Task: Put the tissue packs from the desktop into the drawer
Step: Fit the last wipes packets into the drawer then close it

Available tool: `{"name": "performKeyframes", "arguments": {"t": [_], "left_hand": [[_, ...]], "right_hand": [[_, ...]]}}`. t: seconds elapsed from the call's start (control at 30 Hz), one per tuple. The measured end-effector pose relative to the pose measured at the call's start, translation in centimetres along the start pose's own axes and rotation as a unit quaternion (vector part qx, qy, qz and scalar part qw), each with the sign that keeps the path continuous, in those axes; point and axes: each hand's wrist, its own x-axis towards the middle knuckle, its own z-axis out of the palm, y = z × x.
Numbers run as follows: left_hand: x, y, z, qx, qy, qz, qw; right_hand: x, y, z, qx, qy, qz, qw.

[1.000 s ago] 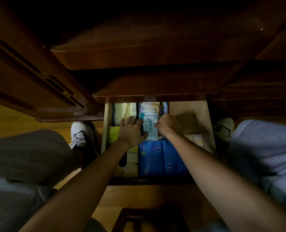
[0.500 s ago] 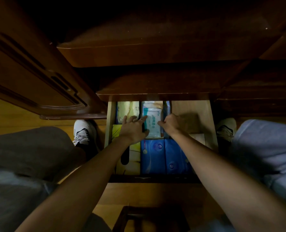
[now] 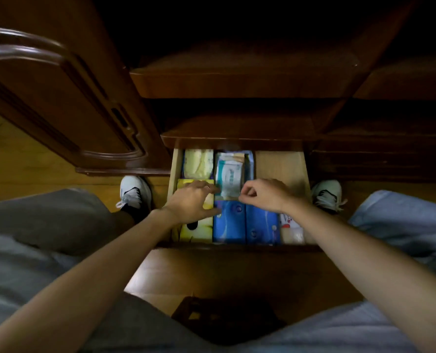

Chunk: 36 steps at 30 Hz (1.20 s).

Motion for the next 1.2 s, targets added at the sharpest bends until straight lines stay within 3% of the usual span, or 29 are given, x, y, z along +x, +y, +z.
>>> {"name": "performKeyframes", "arguments": {"t": [0.13,0.23,0.47,0.63,0.87,1.2], "left_hand": [[-4.3,0.5,1.1,0.002,-0.131,0.026,0.991],[-5.4,0.5,2.5,0.027,-0.159,0.028,0.987],[-4.4,0.2,2.9,0.102,-0.145,0.071,0.982],[-4.1,-0.5,3.0,0.114,-0.129,0.072,0.982],[-2.0,-1.8,1.6,0.093,-0.069,-0.002,0.993],[-1.0,-1.5,0.8,0.117,-0.046,0.007,0.992]], "right_hand": [[-4.9,-0.3,1.8,-0.068,-0.12,-0.054,0.989],[-7.2,0.7,3.9,-0.132,-0.156,-0.069,0.976],[-6.7,0.9,4.6,-0.207,-0.102,-0.136,0.963],[-6.2,1.0,5.0,-0.214,-0.083,-0.131,0.964],[-3.8,1.5,3.3,-0.2,-0.015,-0.09,0.976],[-2.8,1.4,2.3,-0.218,0.013,-0.078,0.973]]}}
